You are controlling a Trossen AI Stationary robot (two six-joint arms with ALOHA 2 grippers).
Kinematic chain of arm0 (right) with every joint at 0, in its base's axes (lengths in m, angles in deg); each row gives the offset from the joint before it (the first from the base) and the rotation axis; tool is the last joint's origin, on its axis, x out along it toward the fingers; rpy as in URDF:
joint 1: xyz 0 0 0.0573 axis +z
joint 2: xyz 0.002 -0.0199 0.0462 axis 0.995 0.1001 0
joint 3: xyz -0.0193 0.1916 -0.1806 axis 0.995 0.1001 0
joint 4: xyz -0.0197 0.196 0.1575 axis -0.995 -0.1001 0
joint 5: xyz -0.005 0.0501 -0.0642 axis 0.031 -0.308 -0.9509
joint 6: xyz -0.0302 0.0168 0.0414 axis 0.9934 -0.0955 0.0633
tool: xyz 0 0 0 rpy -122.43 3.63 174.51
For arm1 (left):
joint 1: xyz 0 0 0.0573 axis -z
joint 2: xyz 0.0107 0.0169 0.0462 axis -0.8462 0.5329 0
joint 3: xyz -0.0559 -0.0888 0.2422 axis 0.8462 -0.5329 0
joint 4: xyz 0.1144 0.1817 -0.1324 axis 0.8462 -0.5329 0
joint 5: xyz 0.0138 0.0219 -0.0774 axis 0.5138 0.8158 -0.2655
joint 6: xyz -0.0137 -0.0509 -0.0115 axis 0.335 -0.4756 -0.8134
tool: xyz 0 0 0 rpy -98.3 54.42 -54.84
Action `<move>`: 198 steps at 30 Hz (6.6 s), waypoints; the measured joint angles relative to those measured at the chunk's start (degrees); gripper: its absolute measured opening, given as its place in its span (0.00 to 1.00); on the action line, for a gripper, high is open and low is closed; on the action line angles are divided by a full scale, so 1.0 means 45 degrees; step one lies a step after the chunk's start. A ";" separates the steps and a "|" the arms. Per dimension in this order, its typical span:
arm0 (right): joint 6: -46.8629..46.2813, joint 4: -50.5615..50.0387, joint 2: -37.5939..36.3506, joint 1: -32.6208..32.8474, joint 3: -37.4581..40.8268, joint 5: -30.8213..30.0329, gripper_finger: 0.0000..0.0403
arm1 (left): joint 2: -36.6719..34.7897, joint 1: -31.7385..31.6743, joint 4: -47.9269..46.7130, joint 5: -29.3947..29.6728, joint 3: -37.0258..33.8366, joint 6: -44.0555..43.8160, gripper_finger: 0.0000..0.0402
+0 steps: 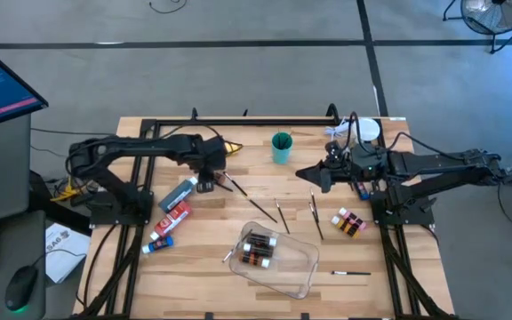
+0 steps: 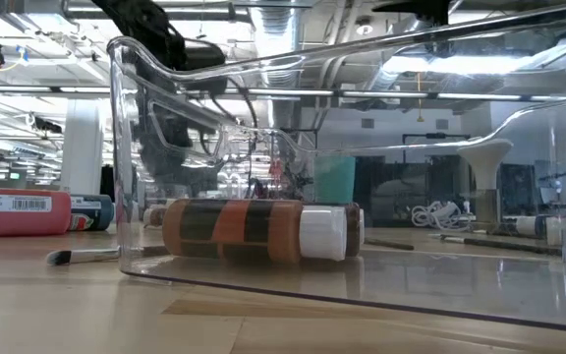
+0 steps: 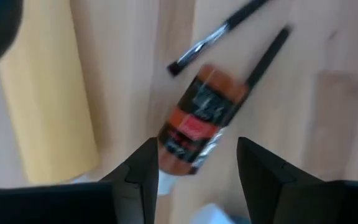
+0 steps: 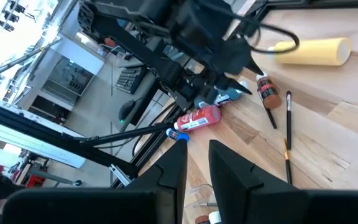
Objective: Pick & Place Paint Supplies
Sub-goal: Put the brown paint bottle into the transparent bin, then adjust the paint bottles in the transparent bin
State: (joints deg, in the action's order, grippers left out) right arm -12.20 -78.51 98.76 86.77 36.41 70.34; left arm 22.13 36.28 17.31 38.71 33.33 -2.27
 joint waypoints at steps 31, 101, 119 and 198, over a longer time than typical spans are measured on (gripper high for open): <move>0.0039 -0.0418 0.0000 -0.0082 0.0000 -0.0039 0.15 | 0.1331 0.0599 0.1496 -0.0707 0.0005 0.1564 0.29; 0.0340 -0.0583 0.0005 -0.0058 0.0005 0.0059 0.15 | 0.3107 0.9184 0.0986 -0.0284 0.7378 -0.5803 0.19; 0.0704 -0.1072 0.0005 -0.0068 0.0005 0.0102 0.15 | 0.5262 1.0223 0.1681 -0.1918 0.7560 -0.6452 0.19; 0.0937 -0.1447 0.0005 -0.0097 0.0000 0.0092 0.15 | 0.6334 0.8188 0.2436 -0.2131 0.7558 -0.4763 0.02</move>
State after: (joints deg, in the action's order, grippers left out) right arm -7.98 -85.02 98.78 86.34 36.41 70.75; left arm 50.63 73.12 28.27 29.12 67.34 -23.71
